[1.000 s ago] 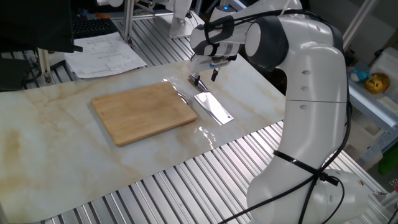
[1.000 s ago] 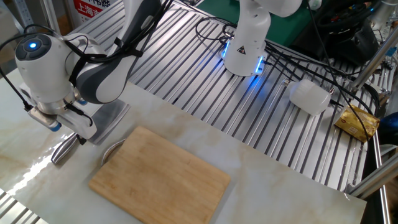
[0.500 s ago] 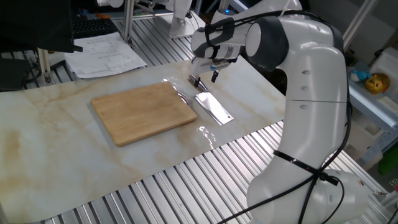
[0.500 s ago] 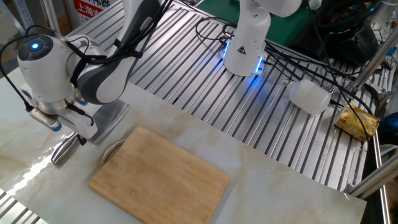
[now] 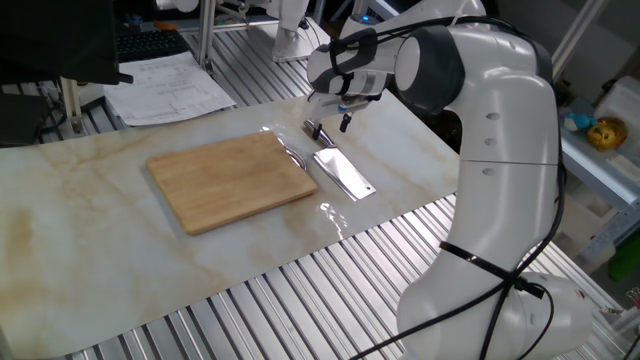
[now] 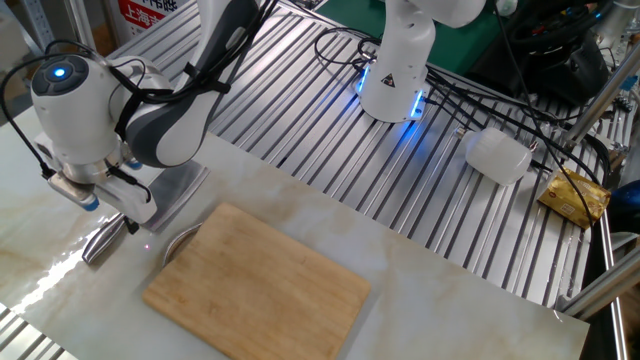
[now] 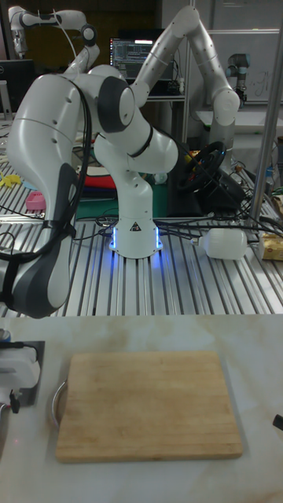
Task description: Put the knife on the cutting board
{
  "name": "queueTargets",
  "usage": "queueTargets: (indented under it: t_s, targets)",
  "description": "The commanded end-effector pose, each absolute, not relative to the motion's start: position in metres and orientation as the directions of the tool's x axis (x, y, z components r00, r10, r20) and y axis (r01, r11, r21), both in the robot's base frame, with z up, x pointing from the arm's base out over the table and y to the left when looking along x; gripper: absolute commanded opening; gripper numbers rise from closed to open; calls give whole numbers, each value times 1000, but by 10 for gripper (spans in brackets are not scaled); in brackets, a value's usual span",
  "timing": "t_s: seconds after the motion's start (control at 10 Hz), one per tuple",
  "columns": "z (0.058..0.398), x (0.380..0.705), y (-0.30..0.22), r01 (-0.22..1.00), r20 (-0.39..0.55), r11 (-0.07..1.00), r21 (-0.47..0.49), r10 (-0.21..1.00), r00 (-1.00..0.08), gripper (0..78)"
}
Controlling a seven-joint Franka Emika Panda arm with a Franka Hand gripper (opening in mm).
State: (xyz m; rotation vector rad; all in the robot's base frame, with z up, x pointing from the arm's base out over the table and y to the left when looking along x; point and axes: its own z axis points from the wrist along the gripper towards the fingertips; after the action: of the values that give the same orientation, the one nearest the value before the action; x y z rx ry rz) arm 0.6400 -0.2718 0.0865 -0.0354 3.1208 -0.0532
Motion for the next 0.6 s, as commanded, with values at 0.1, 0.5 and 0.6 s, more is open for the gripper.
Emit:
queueTargets:
  t_s: [0.1, 0.5, 0.6]
  targets:
    - [89, 642, -273, 17, -16, 1000, -19, 17, -1000, 774]
    - [89, 642, -273, 25, -30, 999, -43, 23, -999, 774]
    - [83, 643, -271, 23, -35, 999, -41, 22, -999, 774]
